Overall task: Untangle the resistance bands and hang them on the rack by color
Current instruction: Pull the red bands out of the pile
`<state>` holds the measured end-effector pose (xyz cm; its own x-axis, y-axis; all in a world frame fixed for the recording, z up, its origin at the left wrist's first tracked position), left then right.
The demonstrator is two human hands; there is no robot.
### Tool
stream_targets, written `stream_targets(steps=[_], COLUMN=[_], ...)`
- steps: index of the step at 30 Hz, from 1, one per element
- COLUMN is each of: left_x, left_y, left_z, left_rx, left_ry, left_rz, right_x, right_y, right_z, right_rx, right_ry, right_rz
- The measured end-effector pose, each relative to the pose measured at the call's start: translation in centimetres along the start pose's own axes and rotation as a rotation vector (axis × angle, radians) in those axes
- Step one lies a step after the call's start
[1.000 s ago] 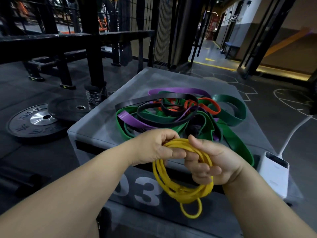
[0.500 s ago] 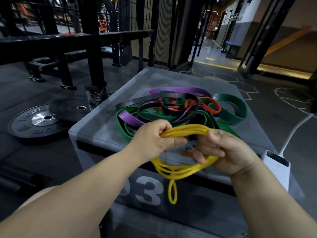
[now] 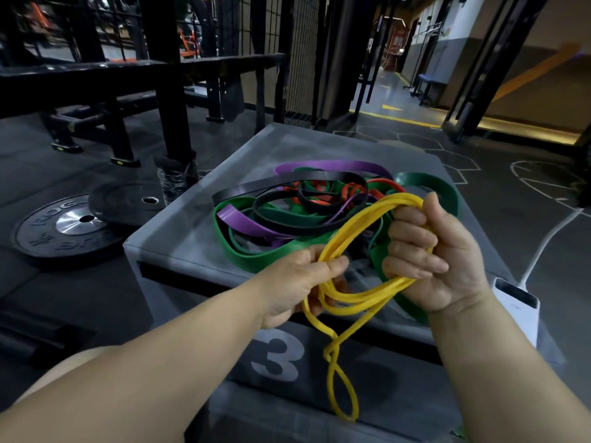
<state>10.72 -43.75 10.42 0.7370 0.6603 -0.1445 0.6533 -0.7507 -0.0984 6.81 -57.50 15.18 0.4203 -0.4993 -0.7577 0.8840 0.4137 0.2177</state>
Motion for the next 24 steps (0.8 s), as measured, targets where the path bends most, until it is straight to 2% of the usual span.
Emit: stream_targets(steps=[4, 8, 10, 15, 19, 22, 24], left_x=[-1.1, -1.6, -1.5, -0.5, 0.6, 1.6, 2.4], left_y=[0.1, -0.2, -0.2, -0.1, -0.1, 0.1, 0.2], left_z=[1.1, 1.7, 2.1, 2.7, 3.2, 2.9, 2.5], left_rx=[0.028, 0.010, 0.063, 0.138, 0.193, 0.206, 0.180], left_ry=[0.023, 0.290, 0.340, 0.401, 0.488, 0.529, 0.638], left_rz=[0.146, 0.319, 0.317, 0.328, 0.307, 0.196, 0.121], right_x=[0.2, 0.5, 0.6, 0.7, 0.5, 0.7, 1.0], right_y=[0.0, -0.4, -0.7, -1.8, -2.6, -3.5, -4.1], right_z=[0.5, 1.2, 1.6, 3.0, 4.0, 5.2, 6.0], right_rx=[-0.004, 0.000, 0.028, 0.174, 0.210, 0.248, 0.279], right_ry=[0.040, 0.033, -0.015, -0.305, -0.302, -0.308, -0.314], right_rz=[0.014, 0.021, -0.030, -0.407, -0.489, -0.496, -0.521])
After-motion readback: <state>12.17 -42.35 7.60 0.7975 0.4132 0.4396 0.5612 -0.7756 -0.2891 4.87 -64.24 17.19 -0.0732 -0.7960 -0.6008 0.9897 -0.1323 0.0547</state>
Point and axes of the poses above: each hand's wrist, its own y-axis towards the middle knuckle, its own x-axis out of the back of the hand, z = x × y, the point moved 5 cm from there along y, towards the middle knuckle, and after that the axes turned 2 degrees about -x, right-handed, at the moved point
